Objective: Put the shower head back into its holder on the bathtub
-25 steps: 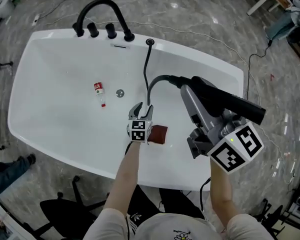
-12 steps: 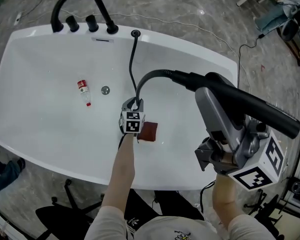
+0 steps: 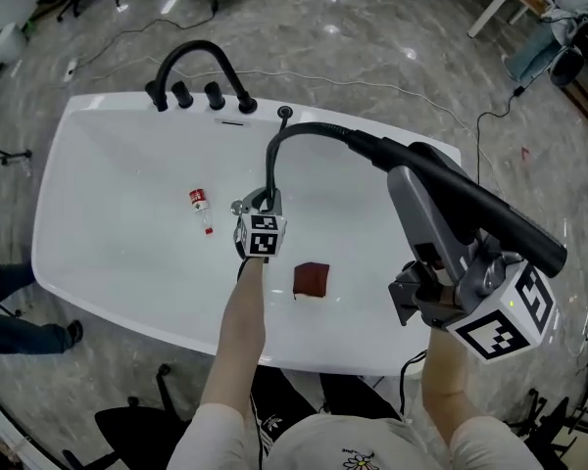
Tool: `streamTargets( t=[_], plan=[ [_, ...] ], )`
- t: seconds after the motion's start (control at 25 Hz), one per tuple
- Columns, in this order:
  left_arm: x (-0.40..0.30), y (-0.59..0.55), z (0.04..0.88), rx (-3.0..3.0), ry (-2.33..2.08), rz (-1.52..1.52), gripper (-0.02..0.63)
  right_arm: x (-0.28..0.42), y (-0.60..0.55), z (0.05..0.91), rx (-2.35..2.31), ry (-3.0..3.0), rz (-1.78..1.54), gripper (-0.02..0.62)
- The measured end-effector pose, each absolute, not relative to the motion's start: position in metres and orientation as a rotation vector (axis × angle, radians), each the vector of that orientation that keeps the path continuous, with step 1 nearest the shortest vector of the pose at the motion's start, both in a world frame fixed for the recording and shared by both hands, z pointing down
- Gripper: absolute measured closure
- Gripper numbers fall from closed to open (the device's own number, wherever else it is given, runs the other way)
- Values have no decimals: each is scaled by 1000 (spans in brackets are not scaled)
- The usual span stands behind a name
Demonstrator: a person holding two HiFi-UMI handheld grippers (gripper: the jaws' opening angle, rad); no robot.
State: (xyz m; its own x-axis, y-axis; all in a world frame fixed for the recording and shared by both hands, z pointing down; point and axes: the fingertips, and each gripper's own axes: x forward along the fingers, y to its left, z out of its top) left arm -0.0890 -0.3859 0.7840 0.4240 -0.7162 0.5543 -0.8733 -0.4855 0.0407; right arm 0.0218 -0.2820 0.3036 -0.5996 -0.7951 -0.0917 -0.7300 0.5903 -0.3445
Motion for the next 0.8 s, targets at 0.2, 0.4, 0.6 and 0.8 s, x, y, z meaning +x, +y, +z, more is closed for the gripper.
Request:
streamTargets(
  t=[0.2,0.4,0.6,0.8],
  plan=[
    [-99,-429,652,2496,-1491,660,554,38,-262,232,-1275,2531,-299,456],
    [-97,-457,522,2611,-1607,619,554,61,-237,157,-1260,2462,-202,456],
    [-90,-490,398,2736,-1744,529,554,78,-216,116,-1268,2412,-126,456],
    [-50,-502,260,2891,-1874,330,554,113,-195,94,-1235,2372,-88,456]
  ],
)
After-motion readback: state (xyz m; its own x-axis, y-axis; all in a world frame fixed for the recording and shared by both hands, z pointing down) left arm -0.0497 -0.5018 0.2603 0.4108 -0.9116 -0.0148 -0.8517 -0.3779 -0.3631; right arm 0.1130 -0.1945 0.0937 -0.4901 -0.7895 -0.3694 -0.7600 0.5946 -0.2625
